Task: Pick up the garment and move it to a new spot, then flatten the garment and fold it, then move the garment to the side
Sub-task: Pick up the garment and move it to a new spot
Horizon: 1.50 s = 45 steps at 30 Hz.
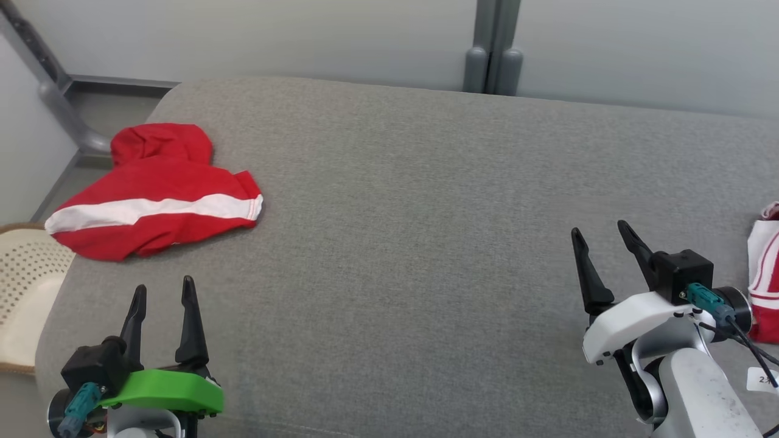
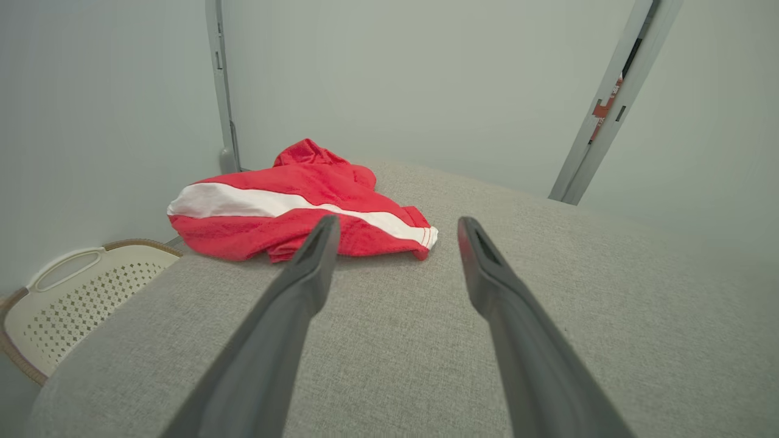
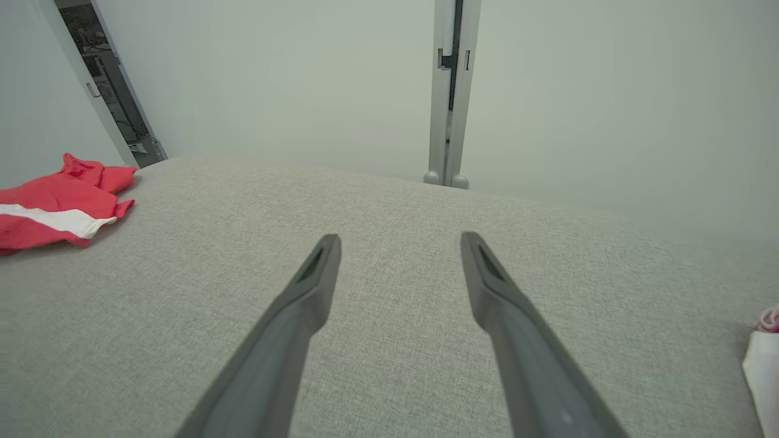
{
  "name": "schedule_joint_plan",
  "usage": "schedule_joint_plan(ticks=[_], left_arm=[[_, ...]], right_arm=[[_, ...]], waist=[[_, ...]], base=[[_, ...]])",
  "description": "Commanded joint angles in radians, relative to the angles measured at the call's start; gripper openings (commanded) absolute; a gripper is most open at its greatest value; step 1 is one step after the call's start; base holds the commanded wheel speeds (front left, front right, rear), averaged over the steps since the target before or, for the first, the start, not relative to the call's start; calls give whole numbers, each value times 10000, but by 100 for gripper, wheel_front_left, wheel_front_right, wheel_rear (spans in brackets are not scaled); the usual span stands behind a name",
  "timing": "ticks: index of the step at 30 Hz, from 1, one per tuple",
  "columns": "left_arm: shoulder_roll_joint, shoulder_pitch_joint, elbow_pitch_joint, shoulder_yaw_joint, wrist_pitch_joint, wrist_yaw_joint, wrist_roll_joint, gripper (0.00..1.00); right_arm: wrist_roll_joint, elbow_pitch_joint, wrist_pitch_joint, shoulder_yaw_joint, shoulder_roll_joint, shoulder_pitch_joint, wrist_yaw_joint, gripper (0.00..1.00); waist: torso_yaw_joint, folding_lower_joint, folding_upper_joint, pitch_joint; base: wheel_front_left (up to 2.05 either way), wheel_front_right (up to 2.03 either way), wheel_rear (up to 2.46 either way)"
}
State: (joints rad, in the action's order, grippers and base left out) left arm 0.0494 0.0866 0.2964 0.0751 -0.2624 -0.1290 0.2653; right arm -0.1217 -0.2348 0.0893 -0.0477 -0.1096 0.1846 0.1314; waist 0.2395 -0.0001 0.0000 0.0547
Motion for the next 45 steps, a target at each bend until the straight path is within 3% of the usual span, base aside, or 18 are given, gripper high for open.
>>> schedule_joint_plan(ticks=[1, 13, 27, 35, 38, 45], left_arm=[[26, -148, -26, 42, -29, 7, 115, 100], [24, -258, -135, 142, -30, 59, 175, 100], [26, 696, 476, 92, -30, 219, 638, 100], [226, 3220, 2884, 492, 214, 355, 1319, 100], [980, 5098, 4507, 1140, 966, 883, 1786, 100], [1944, 6686, 5857, 1870, 2792, 1692, 2484, 100]], right_arm=[[-81, 33, -15, 32, -12, 5, -13, 100], [-148, 92, -121, 68, 0, -201, -13, 100], [-119, 358, -288, -17, -180, -100, -13, 100], [-101, 924, -638, -568, -529, 532, -13, 100], [-106, 1276, -882, -1189, -755, 1145, -13, 100], [-194, 1659, -945, -1807, -927, 1783, -13, 100]], waist=[[622, 1, 0, 47], [1507, 1, 0, 97], [1398, 1, 0, 540], [542, 1, 0, 1622], [-498, 1, 0, 2612], [-1520, 1, 0, 3726]], base=[[0, 0, 0], [0, 0, 0], [0, 0, 0], [0, 0, 0], [0, 0, 0], [0, 0, 0]])
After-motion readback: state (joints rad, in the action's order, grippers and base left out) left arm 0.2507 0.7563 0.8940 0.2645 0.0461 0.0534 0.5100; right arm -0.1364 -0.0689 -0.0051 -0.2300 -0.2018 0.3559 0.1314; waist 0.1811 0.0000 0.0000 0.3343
